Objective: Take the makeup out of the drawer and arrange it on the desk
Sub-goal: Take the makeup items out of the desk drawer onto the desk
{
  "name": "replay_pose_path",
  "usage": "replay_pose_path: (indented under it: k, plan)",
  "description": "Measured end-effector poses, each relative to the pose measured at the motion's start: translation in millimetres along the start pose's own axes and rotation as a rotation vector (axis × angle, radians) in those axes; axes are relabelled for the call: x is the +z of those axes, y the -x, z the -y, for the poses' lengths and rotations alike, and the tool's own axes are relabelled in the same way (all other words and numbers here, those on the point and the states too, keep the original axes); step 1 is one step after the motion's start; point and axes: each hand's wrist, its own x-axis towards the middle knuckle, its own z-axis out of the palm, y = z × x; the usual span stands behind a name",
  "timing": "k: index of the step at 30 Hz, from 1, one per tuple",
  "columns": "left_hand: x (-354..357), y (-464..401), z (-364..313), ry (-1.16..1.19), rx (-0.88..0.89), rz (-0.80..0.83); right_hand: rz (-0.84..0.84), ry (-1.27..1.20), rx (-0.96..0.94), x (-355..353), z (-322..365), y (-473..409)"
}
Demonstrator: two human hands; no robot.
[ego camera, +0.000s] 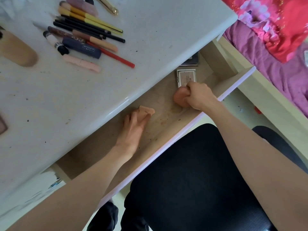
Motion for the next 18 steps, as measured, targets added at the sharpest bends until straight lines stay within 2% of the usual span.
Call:
replay_pose_path:
  k: [5,9,14,18]
  plan:
    - [-7.7,20.6,-6.2,0.253,-0.061,0.018,-0.158,-0.221,0.004,-0.5,5.1,34.6]
    - [-20.5,43.2,-10.6,0.350,0.040,-0.029,-0.345,-0.582,-0.026,1.1,15.8,74.3]
    - [-54.7,65.8,-6.1,0.447,0.161,-0.223,-0.337,-0.924,0.010,-3.3,48.9,97.4]
    - [-86.5,82.3,10.2,0.480,0.162,-0.393,-0.305,-1.041,0.045,-3.9,87.2,100.0]
